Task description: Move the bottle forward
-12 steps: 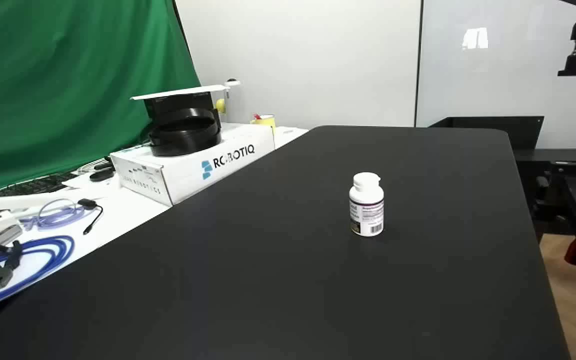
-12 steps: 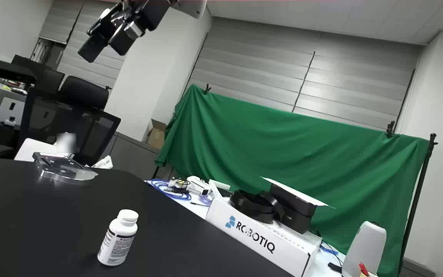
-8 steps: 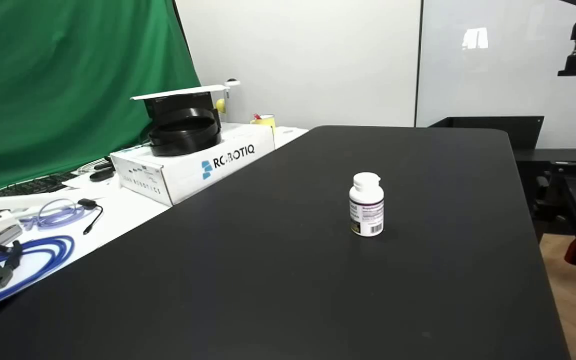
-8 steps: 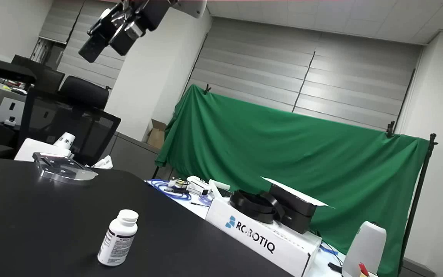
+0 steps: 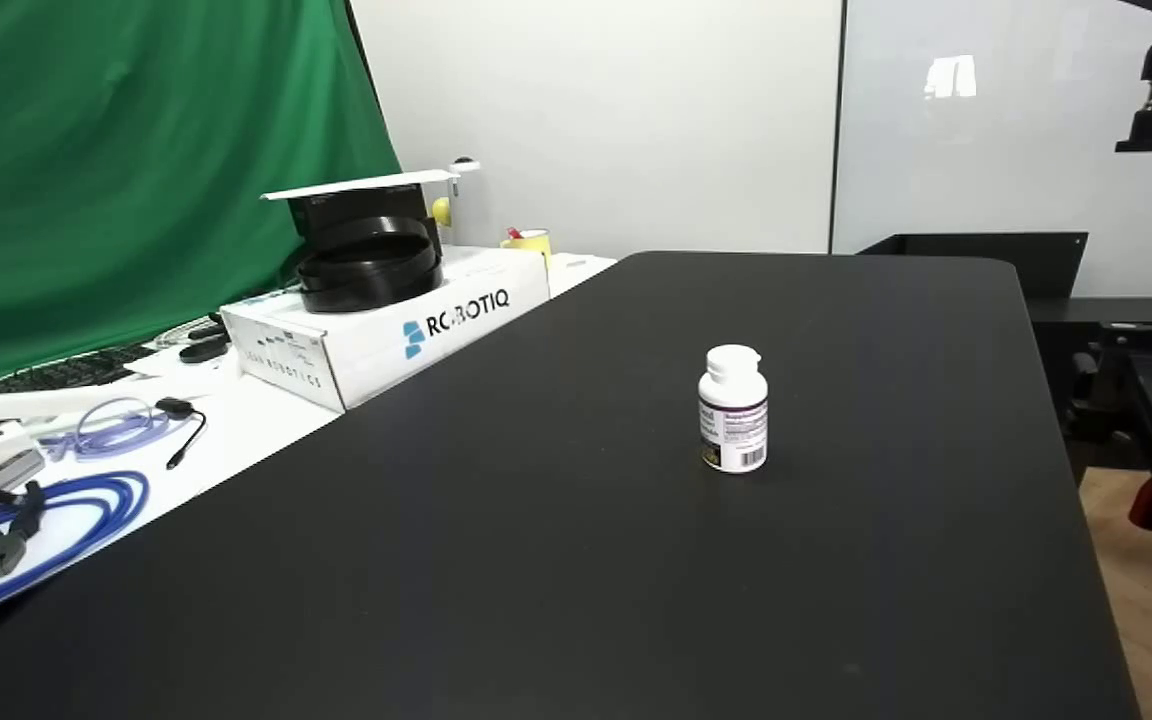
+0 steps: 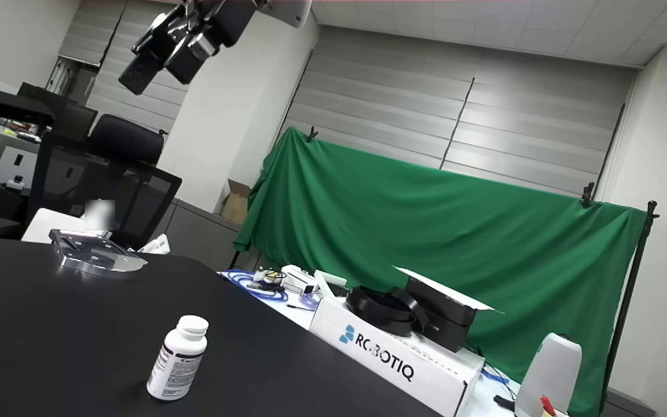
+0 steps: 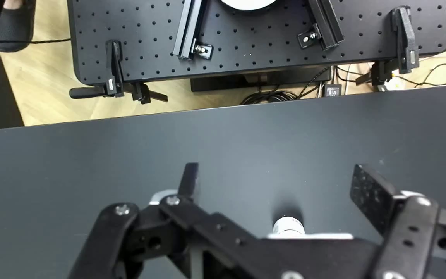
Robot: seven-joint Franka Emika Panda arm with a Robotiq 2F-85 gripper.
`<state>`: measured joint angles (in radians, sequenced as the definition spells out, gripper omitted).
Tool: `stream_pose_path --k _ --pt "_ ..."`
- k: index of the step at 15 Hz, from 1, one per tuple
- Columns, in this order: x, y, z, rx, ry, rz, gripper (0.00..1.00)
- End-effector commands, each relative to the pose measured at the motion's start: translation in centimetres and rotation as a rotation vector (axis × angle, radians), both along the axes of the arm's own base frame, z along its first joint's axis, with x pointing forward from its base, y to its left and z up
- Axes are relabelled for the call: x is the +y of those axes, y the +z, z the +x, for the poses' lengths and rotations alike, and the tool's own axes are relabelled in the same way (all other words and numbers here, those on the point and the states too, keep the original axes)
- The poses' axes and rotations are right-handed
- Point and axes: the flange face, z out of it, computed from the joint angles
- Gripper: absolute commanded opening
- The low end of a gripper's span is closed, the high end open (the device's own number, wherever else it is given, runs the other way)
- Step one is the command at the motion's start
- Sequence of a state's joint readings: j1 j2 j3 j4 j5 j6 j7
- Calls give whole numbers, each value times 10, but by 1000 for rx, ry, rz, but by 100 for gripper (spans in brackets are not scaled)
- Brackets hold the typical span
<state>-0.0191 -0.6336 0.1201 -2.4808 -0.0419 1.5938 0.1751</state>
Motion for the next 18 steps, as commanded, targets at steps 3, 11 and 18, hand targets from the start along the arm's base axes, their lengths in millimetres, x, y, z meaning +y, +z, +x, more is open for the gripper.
stream_pose_path --k 3,11,18 --pt "-18 -4 43 -153 72 -24 100" --pt "-61 -86 128 -279 144 54 100" --pt "-6 -157 147 -266 157 117 100"
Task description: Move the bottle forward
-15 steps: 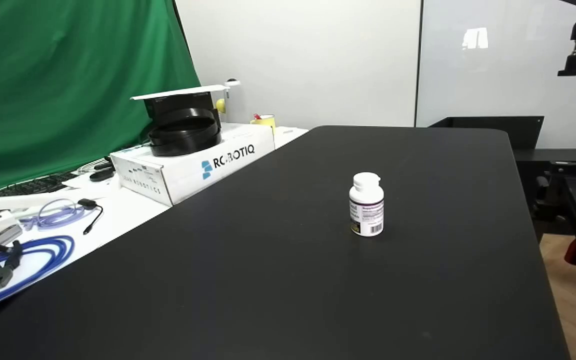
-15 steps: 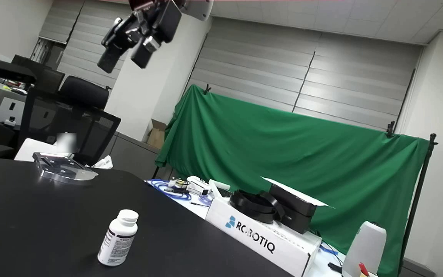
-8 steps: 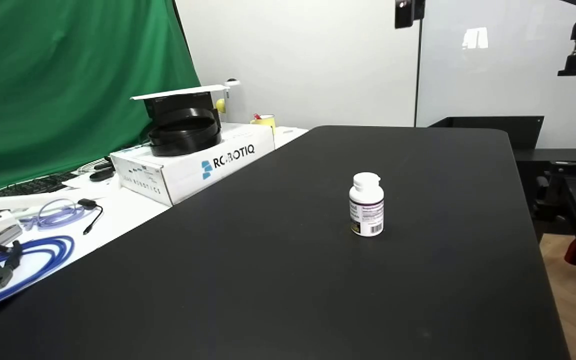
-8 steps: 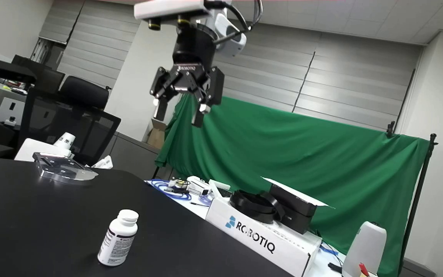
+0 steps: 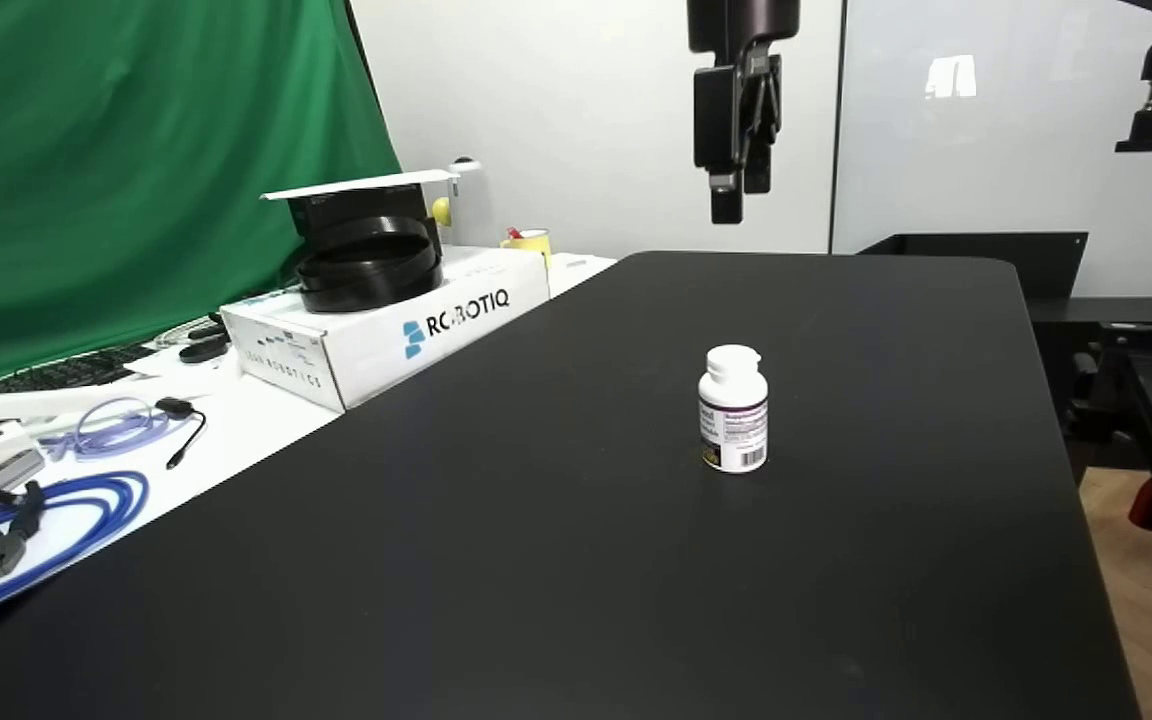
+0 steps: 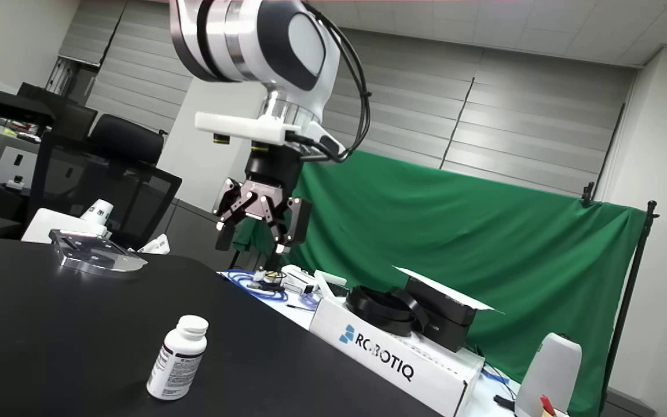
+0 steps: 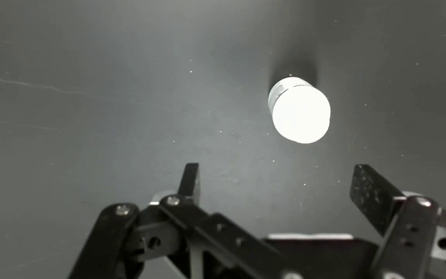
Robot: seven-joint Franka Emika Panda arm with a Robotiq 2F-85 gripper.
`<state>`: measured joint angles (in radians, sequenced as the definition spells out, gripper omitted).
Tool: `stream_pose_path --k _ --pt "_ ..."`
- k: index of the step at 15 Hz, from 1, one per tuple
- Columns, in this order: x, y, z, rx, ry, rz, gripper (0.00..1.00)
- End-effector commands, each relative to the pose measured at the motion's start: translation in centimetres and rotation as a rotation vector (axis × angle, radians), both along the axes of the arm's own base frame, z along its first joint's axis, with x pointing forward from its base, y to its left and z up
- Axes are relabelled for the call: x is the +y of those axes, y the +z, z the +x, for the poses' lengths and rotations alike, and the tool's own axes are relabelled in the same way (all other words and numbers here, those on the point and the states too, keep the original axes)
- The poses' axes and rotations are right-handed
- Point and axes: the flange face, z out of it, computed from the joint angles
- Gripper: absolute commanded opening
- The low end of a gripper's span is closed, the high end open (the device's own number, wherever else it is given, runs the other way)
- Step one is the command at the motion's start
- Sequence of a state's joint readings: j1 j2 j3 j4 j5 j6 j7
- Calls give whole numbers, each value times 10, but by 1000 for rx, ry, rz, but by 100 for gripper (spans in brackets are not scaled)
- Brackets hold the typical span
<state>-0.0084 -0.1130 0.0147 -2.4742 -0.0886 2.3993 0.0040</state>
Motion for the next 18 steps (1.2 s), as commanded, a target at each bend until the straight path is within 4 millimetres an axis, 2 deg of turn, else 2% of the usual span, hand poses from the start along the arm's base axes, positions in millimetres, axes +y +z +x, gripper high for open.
stream_pose_path --k 1,2,3,5,9,18 --pt "32 -17 7 25 -6 47 100" --pt "38 -22 6 69 8 52 100" --pt "29 -20 1 35 18 38 100" --pt "39 -27 -1 58 29 45 100" --pt "38 -26 1 60 28 46 100" --pt "33 -87 3 25 60 11 100"
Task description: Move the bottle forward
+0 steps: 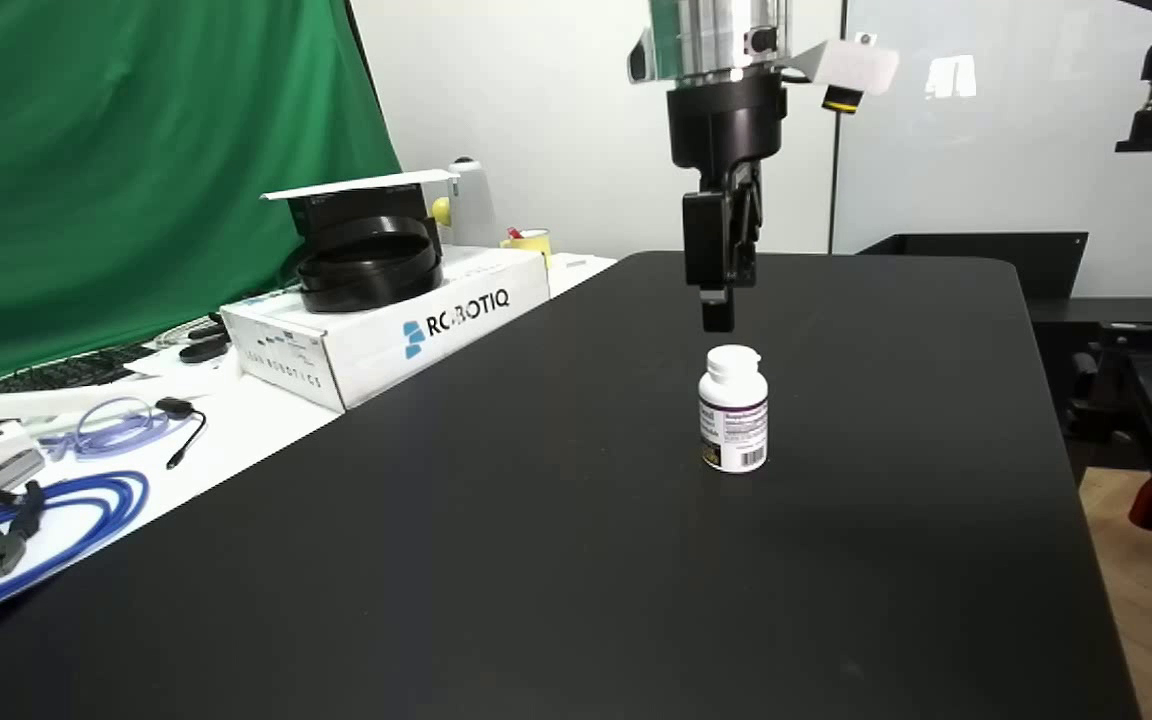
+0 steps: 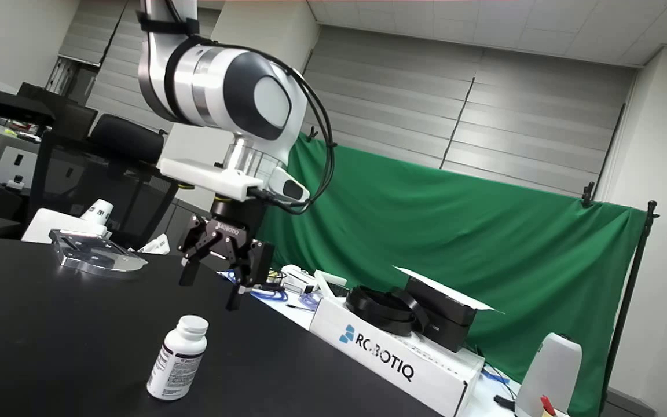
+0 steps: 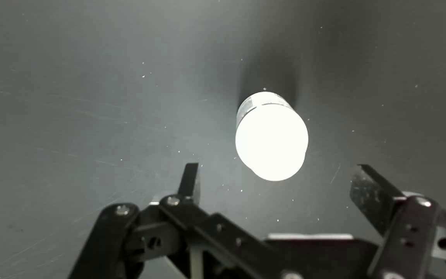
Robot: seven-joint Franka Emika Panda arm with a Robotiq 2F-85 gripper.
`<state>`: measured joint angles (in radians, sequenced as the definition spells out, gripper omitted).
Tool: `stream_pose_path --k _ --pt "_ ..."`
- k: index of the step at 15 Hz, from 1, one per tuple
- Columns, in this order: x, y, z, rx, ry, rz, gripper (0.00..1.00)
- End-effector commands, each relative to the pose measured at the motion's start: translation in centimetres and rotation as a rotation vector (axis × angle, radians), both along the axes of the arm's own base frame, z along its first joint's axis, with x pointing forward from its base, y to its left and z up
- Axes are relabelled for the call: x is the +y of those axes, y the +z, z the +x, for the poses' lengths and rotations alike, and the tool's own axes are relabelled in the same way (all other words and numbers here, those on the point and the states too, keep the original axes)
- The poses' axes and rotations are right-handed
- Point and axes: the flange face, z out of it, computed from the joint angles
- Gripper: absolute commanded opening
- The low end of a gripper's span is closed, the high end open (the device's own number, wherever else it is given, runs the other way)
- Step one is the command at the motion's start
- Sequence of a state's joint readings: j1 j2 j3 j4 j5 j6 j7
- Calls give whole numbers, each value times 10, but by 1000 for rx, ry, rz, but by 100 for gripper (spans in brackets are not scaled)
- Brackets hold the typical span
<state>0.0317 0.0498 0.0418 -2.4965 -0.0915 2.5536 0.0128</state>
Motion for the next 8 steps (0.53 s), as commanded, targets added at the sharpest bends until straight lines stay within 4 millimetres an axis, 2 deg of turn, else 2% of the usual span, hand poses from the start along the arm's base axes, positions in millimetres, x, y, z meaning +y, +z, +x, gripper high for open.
stream_pose_path --k 1,7,8 --pt "0 -22 0 -4 -10 1 100" --pt "4 -47 1 -19 22 5 100" --pt "3 -50 2 -35 24 4 75"
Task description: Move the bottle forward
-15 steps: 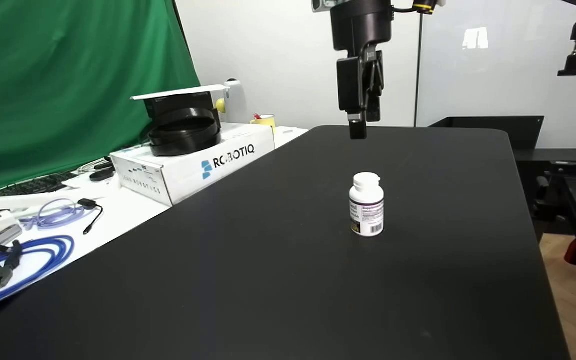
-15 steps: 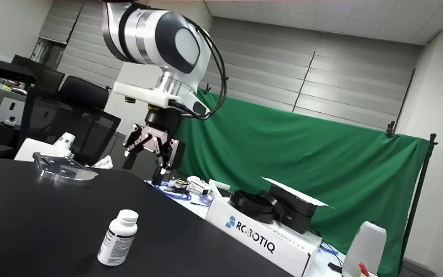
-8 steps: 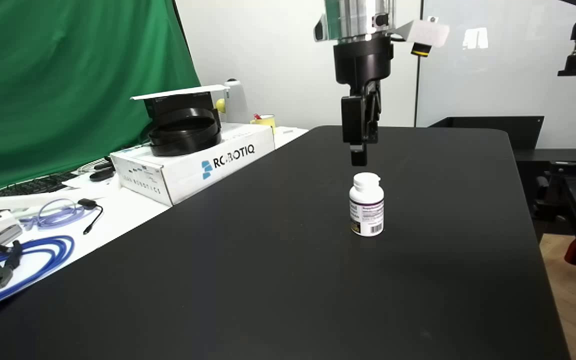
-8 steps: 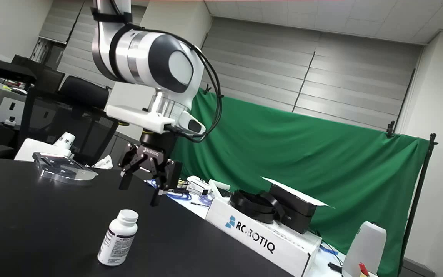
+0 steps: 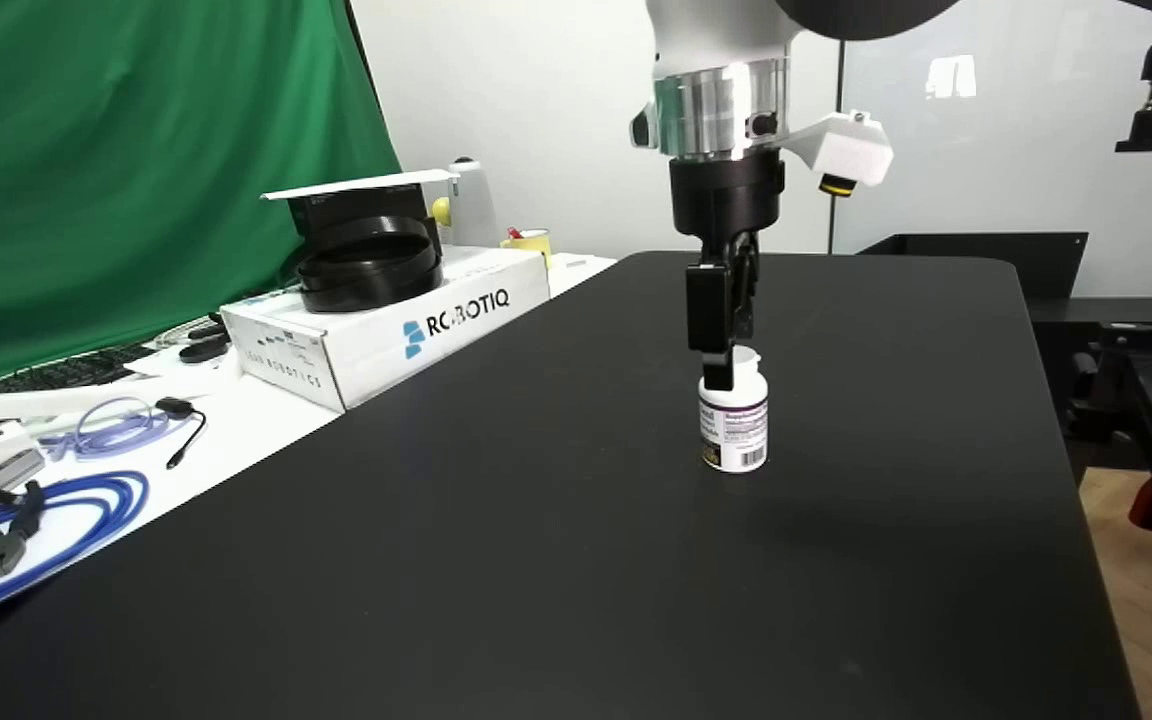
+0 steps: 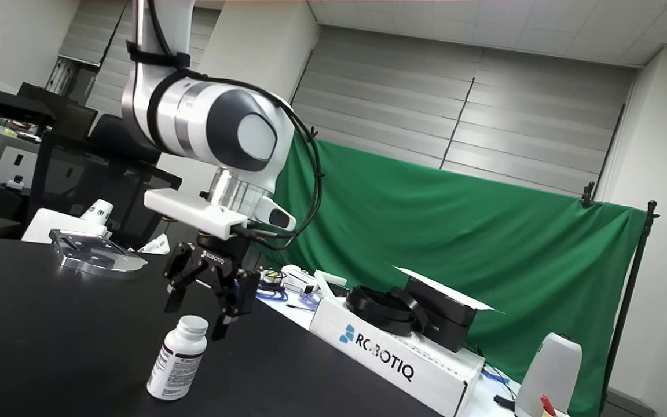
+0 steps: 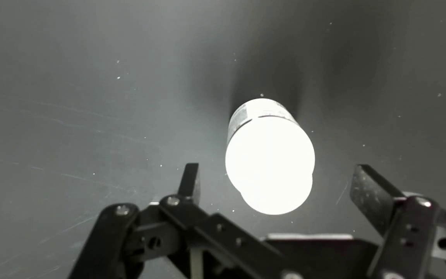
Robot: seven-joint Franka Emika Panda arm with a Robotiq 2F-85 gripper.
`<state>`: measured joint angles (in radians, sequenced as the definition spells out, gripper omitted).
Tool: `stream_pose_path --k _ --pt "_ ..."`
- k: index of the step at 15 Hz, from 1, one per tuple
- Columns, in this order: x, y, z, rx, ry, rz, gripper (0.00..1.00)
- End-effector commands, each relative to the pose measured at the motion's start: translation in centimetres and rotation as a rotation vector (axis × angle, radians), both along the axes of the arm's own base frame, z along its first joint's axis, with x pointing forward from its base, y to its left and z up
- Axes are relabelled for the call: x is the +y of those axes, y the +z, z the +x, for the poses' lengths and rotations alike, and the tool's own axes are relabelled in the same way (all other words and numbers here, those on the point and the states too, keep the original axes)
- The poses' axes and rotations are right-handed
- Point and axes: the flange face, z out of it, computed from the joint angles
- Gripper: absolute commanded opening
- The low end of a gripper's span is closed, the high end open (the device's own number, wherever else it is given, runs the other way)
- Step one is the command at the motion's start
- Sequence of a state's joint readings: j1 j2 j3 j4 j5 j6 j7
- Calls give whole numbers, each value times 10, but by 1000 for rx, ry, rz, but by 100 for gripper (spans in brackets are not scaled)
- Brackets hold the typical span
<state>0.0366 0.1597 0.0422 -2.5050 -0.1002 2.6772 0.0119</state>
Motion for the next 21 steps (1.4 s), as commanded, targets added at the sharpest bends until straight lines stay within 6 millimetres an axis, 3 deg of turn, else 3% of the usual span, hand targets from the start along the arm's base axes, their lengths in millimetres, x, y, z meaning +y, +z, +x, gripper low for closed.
stream_pose_path --k 1,6,9,11,17,21 --pt "-2 -8 4 -37 2 -1 74" --pt "-7 -10 18 -50 -27 -8 39" --pt "-27 6 41 -73 -76 -40 32" --pt "-44 16 58 -98 -113 -62 17" --pt "-95 23 114 -153 -195 -156 16" --pt "-122 22 154 -162 -213 -118 16"
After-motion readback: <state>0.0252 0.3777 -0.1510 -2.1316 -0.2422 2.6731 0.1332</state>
